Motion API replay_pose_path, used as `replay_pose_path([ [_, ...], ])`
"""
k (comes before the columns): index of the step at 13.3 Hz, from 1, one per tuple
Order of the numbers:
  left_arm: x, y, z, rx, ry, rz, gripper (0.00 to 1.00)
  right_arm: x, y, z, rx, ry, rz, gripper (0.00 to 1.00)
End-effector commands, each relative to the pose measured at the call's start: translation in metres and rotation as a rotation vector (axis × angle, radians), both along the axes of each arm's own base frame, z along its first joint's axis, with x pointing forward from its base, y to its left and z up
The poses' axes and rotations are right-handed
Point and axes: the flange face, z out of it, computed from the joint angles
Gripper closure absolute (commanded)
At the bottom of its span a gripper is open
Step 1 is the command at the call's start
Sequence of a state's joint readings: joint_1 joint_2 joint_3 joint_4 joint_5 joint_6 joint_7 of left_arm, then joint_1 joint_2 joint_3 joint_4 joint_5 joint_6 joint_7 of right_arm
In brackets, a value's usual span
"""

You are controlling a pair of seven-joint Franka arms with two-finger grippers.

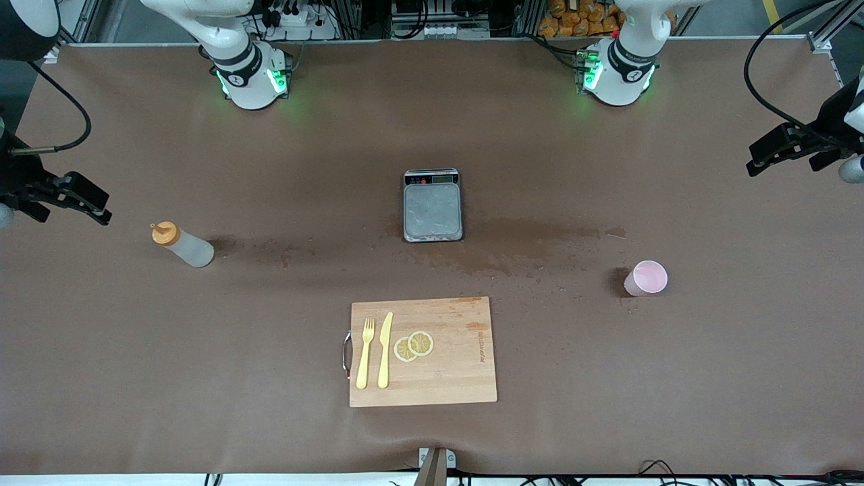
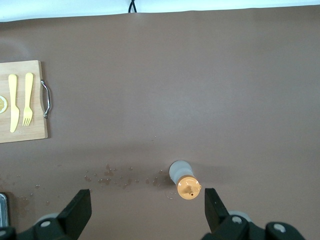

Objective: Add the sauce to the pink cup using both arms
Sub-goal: 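Reach the left gripper toward the pink cup while the right gripper reaches the bottle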

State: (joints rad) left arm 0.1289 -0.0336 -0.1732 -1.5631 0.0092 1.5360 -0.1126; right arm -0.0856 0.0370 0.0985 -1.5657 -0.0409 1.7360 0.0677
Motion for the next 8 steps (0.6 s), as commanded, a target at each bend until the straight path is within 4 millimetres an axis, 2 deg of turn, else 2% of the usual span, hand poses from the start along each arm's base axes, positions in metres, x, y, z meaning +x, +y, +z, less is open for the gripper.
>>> replay_pose_path([
  [1,0.004,0.002,0.005,0.02,-0.011,-0.004,0.0,-0.006,-0.003,0.007,0.015,-0.012,0.011,0.0],
  [4,0.005,0.001,0.005,0.023,-0.013,-0.01,0.0,-0.006,-0.006,0.008,0.015,-0.012,0.007,0.0],
  [6,0.017,0.005,0.005,0.059,-0.019,-0.02,0.0,-0.002,-0.019,0.0,0.016,0.0,-0.015,0.0],
  [7,0.021,0.008,-0.005,0.082,0.001,-0.026,0.0,-0.001,-0.023,-0.003,0.015,0.006,-0.021,0.0],
  [8,0.03,0.009,-0.027,0.078,0.043,-0.027,0.0,0.0,-0.027,-0.004,0.015,0.008,-0.026,0.0],
])
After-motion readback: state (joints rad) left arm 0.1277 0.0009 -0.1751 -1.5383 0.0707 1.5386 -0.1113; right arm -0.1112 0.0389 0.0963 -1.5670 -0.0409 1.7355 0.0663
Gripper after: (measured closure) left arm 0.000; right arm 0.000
